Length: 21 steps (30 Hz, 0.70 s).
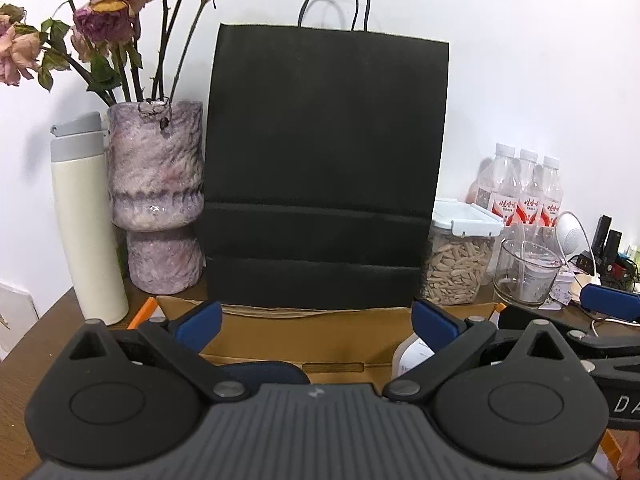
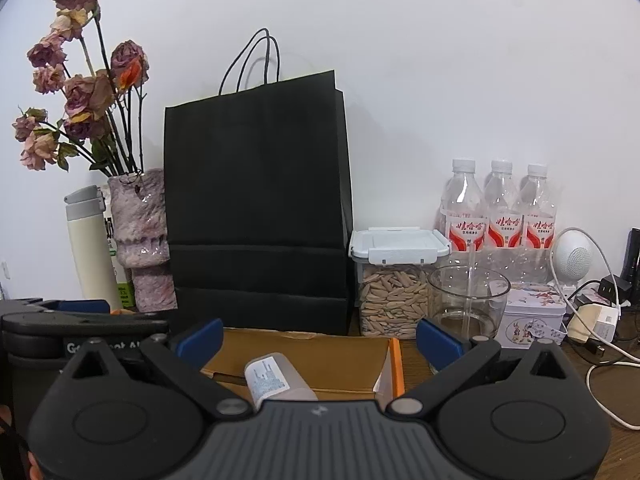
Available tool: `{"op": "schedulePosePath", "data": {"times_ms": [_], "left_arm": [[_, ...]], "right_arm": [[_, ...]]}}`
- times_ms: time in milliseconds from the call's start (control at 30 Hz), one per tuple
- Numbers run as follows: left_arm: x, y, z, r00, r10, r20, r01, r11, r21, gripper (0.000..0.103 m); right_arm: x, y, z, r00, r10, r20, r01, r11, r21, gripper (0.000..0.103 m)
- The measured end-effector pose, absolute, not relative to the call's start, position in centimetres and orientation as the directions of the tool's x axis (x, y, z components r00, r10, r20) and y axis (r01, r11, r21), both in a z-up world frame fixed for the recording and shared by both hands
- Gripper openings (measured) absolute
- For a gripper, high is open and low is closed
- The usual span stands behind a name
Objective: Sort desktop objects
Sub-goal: 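Open both grippers to release the lid and container into the box, then move both grippers back from the box toward the table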
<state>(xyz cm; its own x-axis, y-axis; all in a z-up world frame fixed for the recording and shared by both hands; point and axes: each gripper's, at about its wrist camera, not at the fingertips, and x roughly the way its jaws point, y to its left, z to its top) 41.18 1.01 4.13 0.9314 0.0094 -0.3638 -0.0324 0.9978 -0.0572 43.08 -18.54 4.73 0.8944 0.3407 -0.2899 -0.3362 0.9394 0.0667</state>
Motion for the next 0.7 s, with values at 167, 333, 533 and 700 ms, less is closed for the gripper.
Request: {"op": "schedulePosePath", "data": {"times_ms": [167, 333, 533, 700], "left_arm": [[39.5, 1.4, 4.5, 0.944, 0.024, -0.329, -0.046, 0.997, -0.058, 0.103], [36.8, 1.8, 4.6, 0.957, 0.034, -0.288, -0.05, 0.998, -0.048, 0.103], [33.7, 2.2, 3.6, 0.952, -0.007, -0.307, -0.002, 1.0, -0.029, 0.103], [31.0, 2.2, 2.8, 0.948, -0.008, -0.318, 0.008, 1.0, -0.001, 0.103]], "right_arm": [[41.9, -18.4, 5.1, 0.895, 0.355, -0.272, -0.352, 0.934, 0.06, 0.103], [40.0, -18.3, 5.2, 0.896, 0.36, -0.26, -0.366, 0.93, 0.025, 0.103], [37.4, -18.3, 4.4, 0.886, 0.36, -0.291, -0.381, 0.924, -0.017, 0.103], [34.7, -18.7, 3.6, 0.877, 0.357, -0.321, -0.386, 0.922, -0.029, 0.103]]}}
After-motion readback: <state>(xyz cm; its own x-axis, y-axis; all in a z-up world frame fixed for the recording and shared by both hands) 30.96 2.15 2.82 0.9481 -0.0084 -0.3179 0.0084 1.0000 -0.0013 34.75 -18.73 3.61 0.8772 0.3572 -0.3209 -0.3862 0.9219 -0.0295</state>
